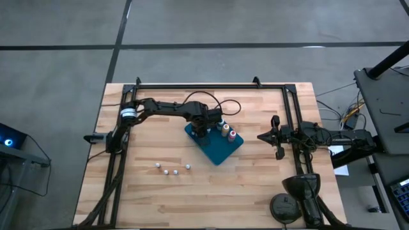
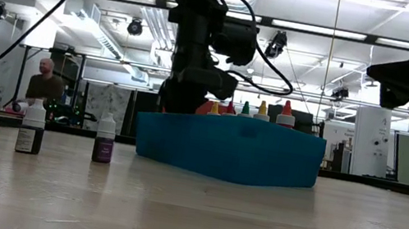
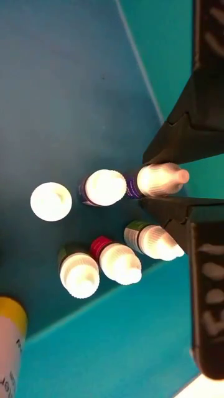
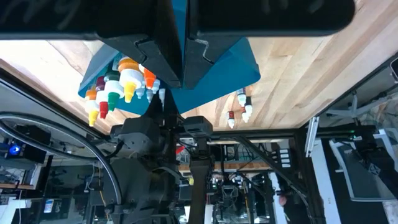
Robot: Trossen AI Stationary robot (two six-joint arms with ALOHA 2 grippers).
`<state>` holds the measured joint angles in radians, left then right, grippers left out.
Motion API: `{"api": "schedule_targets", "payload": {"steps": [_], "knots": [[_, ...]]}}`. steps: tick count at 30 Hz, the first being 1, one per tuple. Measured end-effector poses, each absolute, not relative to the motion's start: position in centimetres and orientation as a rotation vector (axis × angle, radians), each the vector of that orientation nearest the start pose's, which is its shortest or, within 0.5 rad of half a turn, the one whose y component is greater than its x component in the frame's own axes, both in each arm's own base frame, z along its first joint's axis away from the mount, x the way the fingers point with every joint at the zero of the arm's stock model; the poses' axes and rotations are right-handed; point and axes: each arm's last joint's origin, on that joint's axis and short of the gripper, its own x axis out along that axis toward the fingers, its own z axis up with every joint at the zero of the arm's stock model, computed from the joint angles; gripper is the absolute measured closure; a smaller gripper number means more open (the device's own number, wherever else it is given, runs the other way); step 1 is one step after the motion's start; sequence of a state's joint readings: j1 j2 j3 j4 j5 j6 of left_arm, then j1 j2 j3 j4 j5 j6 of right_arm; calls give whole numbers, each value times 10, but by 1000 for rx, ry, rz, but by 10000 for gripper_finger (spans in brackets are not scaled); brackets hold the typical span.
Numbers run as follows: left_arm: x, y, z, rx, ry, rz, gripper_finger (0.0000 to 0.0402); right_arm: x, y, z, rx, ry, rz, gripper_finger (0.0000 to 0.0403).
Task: Pick & Place food coloring
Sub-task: Put the blue food coloring bottle into the blue bin
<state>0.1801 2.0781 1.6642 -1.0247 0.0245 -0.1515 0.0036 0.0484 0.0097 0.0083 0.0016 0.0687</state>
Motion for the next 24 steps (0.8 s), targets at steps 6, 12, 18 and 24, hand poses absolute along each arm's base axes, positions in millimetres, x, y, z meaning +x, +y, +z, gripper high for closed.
{"api": "schedule_targets", "payload": {"steps": [6, 12, 18, 24], "knots": [[404, 73, 195, -267, 1410, 233, 351, 100, 0, 164, 69, 30, 1, 394], [406, 74, 191, -267, 1410, 233, 351, 100, 0, 164, 70, 30, 1, 394], [407, 74, 187, -268, 1415, 233, 351, 100, 0, 164, 68, 31, 1, 394], [407, 74, 187, -268, 1416, 233, 351, 100, 0, 164, 70, 31, 1, 394]]}}
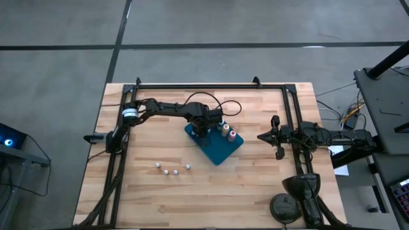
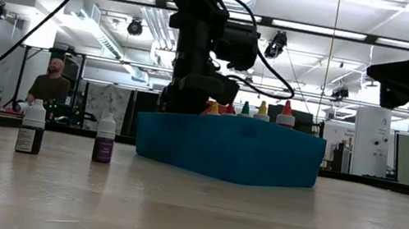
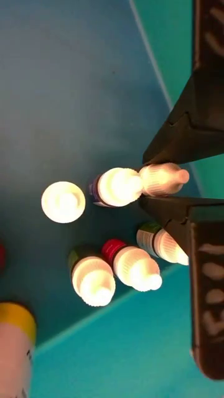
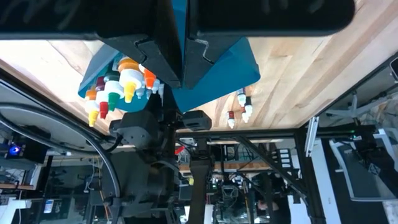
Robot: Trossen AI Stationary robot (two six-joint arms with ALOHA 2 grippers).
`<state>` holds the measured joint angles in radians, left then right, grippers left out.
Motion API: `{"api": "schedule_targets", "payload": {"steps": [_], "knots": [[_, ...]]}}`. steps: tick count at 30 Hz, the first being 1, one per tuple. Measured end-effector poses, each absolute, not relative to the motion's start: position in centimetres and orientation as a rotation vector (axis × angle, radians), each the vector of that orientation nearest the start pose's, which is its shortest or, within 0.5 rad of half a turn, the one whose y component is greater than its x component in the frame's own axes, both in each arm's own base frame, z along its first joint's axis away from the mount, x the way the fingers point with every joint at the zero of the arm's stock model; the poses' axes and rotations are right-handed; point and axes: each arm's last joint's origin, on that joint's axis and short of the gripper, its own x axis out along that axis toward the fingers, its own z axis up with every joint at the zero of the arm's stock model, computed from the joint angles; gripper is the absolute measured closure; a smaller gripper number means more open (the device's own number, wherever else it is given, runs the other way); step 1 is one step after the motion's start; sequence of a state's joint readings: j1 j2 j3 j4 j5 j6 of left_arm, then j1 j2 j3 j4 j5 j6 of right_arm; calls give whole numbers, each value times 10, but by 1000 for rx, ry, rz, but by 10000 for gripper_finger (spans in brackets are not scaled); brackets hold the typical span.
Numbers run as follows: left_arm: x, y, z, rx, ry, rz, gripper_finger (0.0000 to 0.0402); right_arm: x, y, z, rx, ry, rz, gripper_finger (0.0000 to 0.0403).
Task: Pick & Place food coloring
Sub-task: Put the blue food coloring bottle into the blue bin
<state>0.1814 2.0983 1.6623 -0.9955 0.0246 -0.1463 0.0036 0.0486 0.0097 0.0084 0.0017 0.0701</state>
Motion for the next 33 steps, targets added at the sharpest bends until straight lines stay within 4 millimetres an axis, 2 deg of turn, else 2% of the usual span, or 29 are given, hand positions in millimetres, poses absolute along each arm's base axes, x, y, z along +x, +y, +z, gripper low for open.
{"api": "schedule_targets", "payload": {"steps": [13, 21, 26, 33], "knots": [[407, 74, 187, -260, 1417, 226, 349, 100, 0, 164, 69, 30, 1, 394], [407, 74, 187, -261, 1417, 227, 307, 100, 0, 164, 68, 31, 1, 394], [407, 74, 187, -264, 1418, 229, 297, 100, 0, 164, 68, 31, 1, 394], [409, 75, 202, -276, 1405, 240, 296, 100, 0, 164, 70, 31, 1, 394]]}}
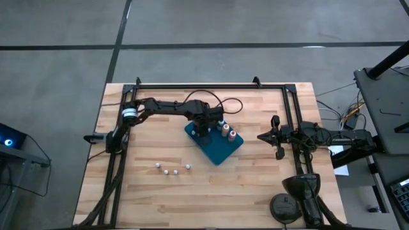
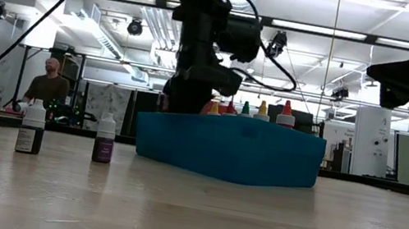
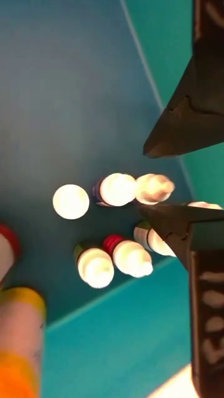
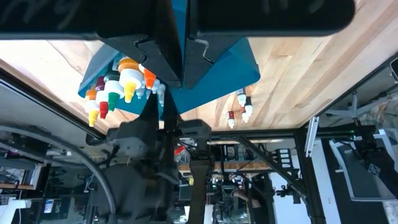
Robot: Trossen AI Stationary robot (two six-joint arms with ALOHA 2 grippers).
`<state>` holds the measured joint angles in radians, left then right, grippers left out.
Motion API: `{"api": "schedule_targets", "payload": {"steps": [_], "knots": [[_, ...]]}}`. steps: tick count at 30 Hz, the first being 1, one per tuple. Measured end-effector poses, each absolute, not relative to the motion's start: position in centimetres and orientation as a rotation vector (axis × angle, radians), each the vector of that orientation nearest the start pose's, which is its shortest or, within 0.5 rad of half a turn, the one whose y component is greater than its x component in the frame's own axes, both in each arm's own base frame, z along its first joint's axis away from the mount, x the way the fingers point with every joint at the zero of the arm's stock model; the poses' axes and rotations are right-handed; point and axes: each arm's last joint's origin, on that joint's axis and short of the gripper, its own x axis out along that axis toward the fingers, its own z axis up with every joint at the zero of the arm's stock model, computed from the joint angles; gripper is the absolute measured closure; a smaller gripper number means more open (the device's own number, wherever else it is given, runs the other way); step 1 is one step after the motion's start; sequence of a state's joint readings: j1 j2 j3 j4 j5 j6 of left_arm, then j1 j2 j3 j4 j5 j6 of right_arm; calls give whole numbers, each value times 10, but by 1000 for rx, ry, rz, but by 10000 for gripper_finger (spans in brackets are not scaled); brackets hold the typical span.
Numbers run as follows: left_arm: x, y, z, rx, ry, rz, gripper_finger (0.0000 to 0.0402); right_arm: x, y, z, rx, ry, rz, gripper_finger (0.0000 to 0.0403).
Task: Pick & Place food coloring
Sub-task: Put the blue food coloring bottle into the blue bin, then put the red food coloring bottle into the blue bin
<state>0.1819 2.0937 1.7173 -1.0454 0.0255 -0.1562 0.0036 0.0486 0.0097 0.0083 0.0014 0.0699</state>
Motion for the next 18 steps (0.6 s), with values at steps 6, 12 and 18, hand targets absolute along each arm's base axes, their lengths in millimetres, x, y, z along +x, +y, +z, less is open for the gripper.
{"api": "schedule_targets", "payload": {"steps": [6, 12, 18], "knots": [[411, 75, 228, -280, 1402, 241, 296, 100, 0, 164, 68, 31, 1, 394], [411, 75, 248, -285, 1404, 238, 296, 100, 0, 164, 70, 31, 1, 394], [409, 68, 257, -303, 1385, 234, 296, 100, 0, 164, 70, 30, 1, 394]]}}
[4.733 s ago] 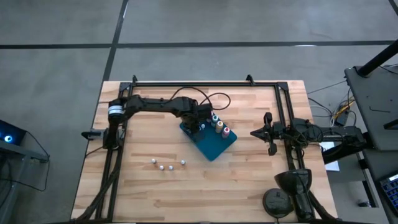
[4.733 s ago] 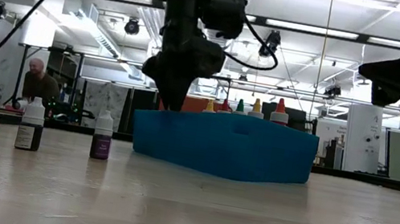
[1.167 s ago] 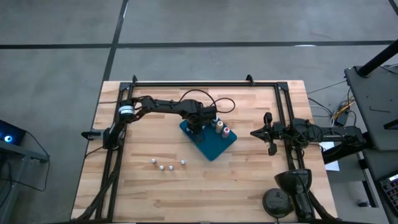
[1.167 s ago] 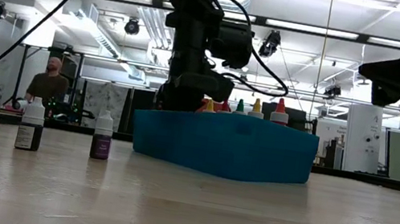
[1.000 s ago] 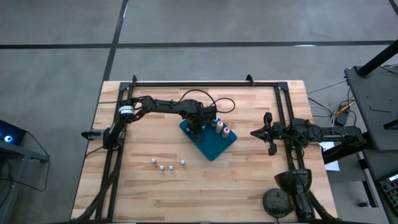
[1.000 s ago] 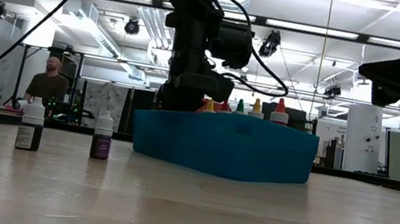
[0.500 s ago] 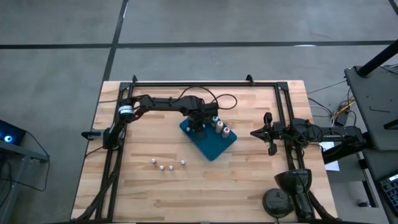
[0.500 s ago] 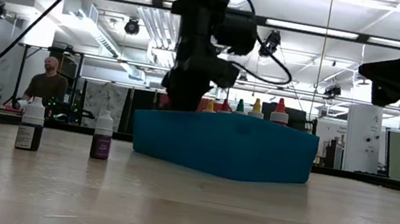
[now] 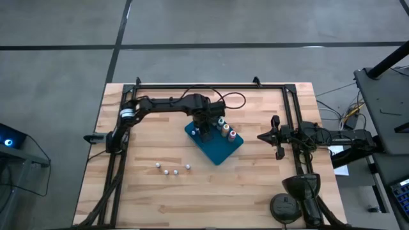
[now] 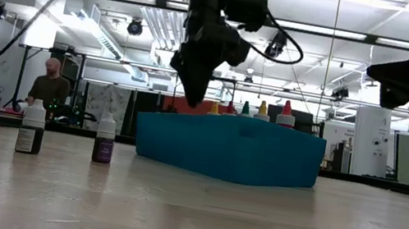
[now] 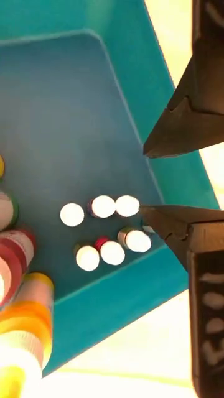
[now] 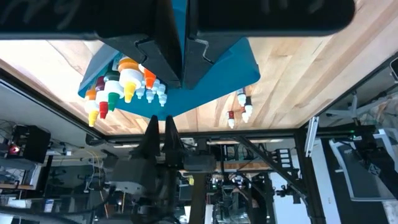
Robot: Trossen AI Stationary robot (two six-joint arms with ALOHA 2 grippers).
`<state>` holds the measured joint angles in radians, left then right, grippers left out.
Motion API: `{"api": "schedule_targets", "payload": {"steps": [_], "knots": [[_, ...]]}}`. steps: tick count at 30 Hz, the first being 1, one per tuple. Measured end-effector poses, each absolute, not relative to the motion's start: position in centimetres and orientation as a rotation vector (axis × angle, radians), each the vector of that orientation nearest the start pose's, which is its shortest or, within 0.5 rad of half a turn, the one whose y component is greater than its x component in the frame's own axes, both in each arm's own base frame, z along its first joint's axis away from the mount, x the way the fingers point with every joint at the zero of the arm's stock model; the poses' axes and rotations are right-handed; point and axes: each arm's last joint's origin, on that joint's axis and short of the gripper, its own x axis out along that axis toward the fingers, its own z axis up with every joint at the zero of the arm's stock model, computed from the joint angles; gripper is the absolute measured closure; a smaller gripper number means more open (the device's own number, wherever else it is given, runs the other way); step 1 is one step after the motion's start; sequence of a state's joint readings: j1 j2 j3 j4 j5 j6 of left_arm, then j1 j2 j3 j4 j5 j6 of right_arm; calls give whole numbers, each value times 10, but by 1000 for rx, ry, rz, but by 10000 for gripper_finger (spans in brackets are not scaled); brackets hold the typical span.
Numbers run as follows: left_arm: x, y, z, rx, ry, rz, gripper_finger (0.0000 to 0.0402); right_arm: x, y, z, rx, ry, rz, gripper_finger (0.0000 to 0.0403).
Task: Pick & Place food coloring
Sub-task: Put the red food coloring bottle into the blue bin
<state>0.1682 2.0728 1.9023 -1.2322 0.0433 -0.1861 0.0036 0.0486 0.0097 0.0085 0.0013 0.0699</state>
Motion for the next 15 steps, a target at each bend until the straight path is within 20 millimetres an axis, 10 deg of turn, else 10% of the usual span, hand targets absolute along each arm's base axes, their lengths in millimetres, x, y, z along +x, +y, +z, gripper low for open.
{"api": "schedule_targets", "payload": {"steps": [15], "knots": [[394, 22, 250, -223, 1429, 140, 296, 100, 0, 164, 68, 30, 1, 394]]}}
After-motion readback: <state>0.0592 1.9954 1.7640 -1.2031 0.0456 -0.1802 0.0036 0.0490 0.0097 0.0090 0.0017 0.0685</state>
